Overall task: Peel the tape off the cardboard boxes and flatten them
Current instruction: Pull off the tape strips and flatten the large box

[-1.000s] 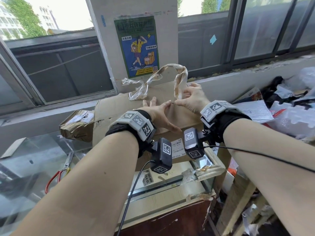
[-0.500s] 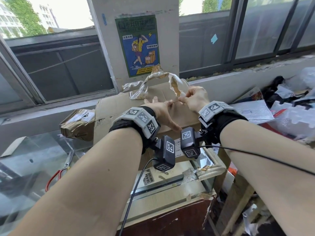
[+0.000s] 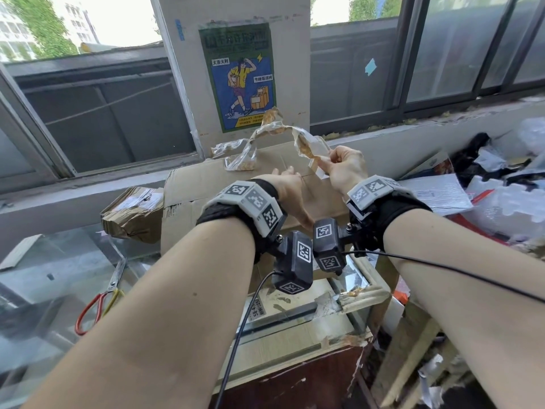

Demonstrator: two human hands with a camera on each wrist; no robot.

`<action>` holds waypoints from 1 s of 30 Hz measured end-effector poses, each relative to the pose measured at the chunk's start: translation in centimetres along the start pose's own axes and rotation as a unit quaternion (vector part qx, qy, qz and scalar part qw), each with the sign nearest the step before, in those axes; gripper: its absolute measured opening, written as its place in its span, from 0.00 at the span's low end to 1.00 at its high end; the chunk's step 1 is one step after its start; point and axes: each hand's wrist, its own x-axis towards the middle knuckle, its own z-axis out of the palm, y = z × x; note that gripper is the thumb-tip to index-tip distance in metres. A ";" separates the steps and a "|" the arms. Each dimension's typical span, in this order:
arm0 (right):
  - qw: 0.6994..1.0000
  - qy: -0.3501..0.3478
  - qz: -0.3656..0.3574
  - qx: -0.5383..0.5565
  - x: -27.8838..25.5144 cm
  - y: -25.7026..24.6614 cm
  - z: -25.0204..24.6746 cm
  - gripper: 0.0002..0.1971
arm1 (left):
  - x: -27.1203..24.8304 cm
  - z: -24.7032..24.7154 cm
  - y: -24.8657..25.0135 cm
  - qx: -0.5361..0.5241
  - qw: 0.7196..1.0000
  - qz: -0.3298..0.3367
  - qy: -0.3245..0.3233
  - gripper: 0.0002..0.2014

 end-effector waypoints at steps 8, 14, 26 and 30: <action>0.999 0.019 0.006 0.031 0.4 0.1 -0.4 0.18 | 0.0 -0.1 0.2 0.008 1.000 0.000 -0.010 0.58; 0.998 0.029 0.021 0.060 0.8 0.3 -0.8 0.18 | 0.0 0.0 0.0 -0.006 1.000 0.000 -0.017 0.61; 0.995 0.073 0.040 0.053 1.4 0.5 -0.6 0.14 | -0.3 -0.2 0.3 -0.008 1.000 -0.005 -0.025 0.61; 0.992 0.075 0.055 0.083 1.7 0.8 -0.4 0.11 | -0.4 -0.3 0.4 -0.018 1.000 -0.001 -0.026 0.62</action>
